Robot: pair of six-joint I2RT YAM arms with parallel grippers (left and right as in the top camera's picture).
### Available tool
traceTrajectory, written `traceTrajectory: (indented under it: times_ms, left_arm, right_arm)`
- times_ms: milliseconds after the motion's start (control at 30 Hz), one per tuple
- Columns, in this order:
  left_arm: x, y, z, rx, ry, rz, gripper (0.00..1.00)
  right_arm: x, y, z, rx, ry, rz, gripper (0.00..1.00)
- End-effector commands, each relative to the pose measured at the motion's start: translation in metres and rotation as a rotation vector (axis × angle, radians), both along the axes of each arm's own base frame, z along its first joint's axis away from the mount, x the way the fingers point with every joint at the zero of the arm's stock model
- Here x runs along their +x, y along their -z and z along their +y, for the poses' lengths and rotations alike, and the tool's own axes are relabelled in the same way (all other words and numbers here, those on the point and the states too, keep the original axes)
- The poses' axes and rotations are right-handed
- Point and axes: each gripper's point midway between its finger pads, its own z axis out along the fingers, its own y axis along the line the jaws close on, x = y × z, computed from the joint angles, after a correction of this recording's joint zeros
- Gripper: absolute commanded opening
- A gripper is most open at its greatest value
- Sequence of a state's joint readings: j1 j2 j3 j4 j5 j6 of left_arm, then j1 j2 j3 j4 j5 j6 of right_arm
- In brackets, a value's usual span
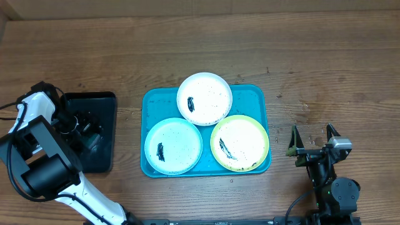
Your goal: Clean dirty plates on tray and stack at the side
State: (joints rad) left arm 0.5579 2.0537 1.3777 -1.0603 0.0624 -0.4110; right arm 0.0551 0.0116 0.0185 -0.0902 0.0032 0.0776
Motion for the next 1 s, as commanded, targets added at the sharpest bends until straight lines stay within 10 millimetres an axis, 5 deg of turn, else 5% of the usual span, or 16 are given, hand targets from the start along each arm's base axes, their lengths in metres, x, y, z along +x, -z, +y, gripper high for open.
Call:
traceTrajectory:
  times_ms: [0, 167, 433, 633, 700, 733, 800, 833, 967]
  left_arm:
    - [-0.016, 0.021, -0.014, -0.071, 0.005, 0.079, 1.0]
    - [-0.019, 0.02, -0.016, -0.079, 0.005, 0.092, 0.56]
    - [-0.02, 0.02, -0.016, -0.079, 0.006, 0.096, 0.06]
    - [-0.02, 0.021, -0.008, -0.039, 0.013, 0.1, 0.04]
    - [-0.02, 0.022, -0.005, -0.022, 0.017, 0.103, 0.05]
    - [-0.02, 0.022, -0.004, -0.014, 0.018, 0.104, 0.16]
    - [-0.018, 0.023, 0.0, 0.002, 0.021, 0.098, 0.77]
    - [-0.016, 0.024, 0.002, 0.013, 0.022, 0.093, 1.0]
    - [-0.01, 0.026, 0.014, 0.073, 0.028, 0.071, 1.0]
  right_arm:
    - [0.0, 0.002, 0.002, 0.0, -0.01, -0.004, 1.0]
    - [0.0, 0.002, 0.002, 0.0, -0.01, -0.004, 1.0]
    - [0.0, 0.002, 0.002, 0.0, -0.01, -0.004, 1.0]
    - [0.0, 0.002, 0.002, 0.0, -0.01, -0.004, 1.0]
    - [0.0, 0.002, 0.002, 0.0, -0.01, -0.004, 1.0]
    - [0.0, 0.002, 0.002, 0.0, -0.01, -0.004, 1.0]
    - [0.0, 0.002, 0.002, 0.0, -0.01, -0.004, 1.0]
    - [0.0, 0.002, 0.002, 0.0, -0.01, -0.004, 1.0]
    - [0.0, 0.002, 0.002, 0.0, -0.01, -0.004, 1.0]
